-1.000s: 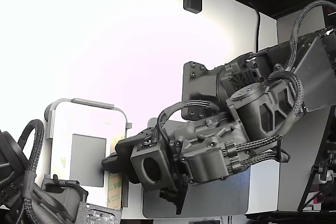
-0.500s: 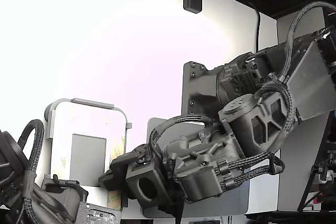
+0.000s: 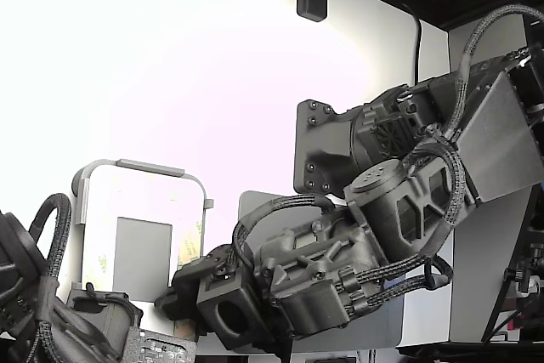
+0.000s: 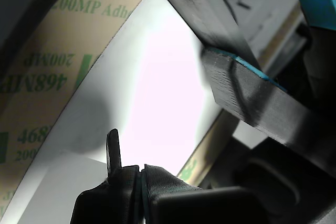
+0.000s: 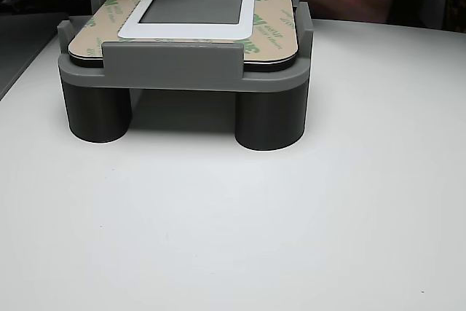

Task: Peel off protective film from adhesive tape.

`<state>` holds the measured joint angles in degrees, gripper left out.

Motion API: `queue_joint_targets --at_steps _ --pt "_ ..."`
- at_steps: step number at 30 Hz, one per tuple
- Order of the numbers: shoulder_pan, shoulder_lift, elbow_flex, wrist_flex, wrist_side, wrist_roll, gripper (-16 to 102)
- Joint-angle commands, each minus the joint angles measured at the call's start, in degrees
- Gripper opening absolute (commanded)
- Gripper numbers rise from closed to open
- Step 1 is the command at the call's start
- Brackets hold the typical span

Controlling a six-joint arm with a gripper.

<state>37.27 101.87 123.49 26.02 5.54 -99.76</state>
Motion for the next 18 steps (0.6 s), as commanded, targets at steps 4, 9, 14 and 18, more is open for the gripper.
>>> queue_joint_targets --at_steps 4,9,14,18 --pt "-0.4 0.6 -1.8 -0.5 -0.4 0.2 -10" --pt "-0.3 0.2 -1.9 -0.5 -0.5 0.0 -10" --pt "-0.3 -0.4 -2.4 -0.5 -0.9 -0.4 -10" --pt "-0.2 -0.5 -2.3 -0.8 -1.0 -0.4 -10"
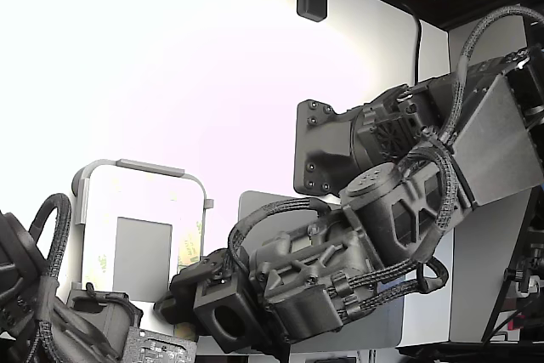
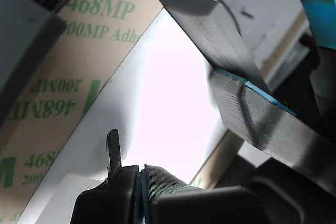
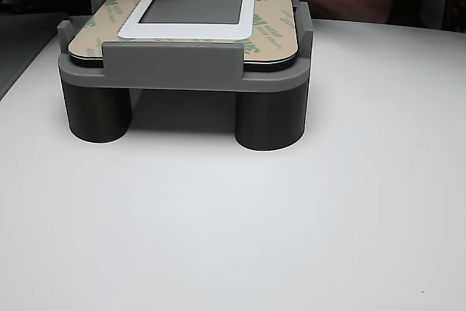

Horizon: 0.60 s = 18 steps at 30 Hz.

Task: Peel off protective film from adhesive tape.

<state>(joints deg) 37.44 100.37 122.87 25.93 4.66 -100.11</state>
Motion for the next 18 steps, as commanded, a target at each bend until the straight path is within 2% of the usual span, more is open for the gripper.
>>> queue_joint_targets --at_steps 1,18 --pt "-0.4 1.0 -1.5 -1.0 -0.1 -0.2 -10" --pt "0.0 1.5 1.1 -3.7 0.0 0.1 -10"
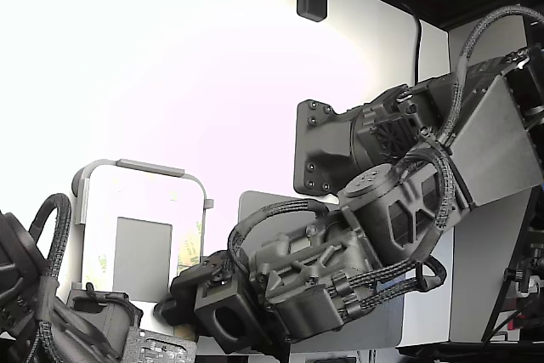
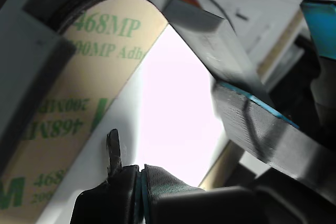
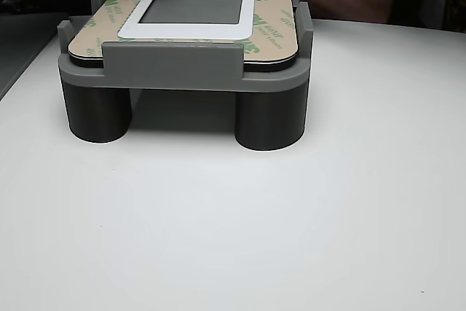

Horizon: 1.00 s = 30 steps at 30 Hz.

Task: Peel off protective film from adhesive tape.

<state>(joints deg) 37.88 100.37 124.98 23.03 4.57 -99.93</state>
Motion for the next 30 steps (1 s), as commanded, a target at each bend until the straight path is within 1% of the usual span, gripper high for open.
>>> queue_joint_targets --at_steps 1,30 --pt "-0.4 1.6 -0.9 -1.1 0.1 -0.1 -10" --pt "0.0 1.9 -0.2 -0.8 0.9 0.5 -10"
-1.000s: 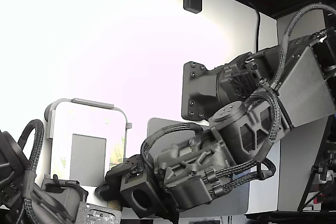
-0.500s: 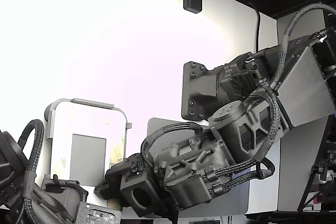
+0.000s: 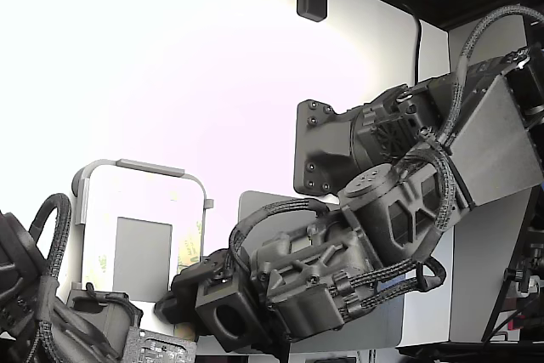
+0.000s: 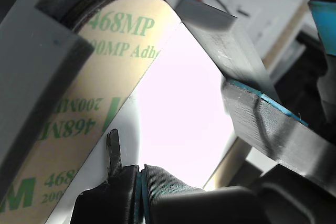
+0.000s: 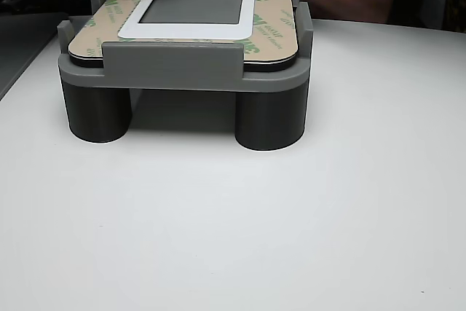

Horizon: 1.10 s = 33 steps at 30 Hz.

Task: Peel off protective film from adhesive tape.

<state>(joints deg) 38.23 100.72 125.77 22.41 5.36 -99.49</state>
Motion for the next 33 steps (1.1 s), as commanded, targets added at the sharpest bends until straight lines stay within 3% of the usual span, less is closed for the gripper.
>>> queue_joint_targets --at_steps 1,33 --pt "-0.4 1.6 -1.0 -0.2 0.1 0.1 -10" --pt "0.4 1.8 -1.6 1.1 0.8 0.9 -10"
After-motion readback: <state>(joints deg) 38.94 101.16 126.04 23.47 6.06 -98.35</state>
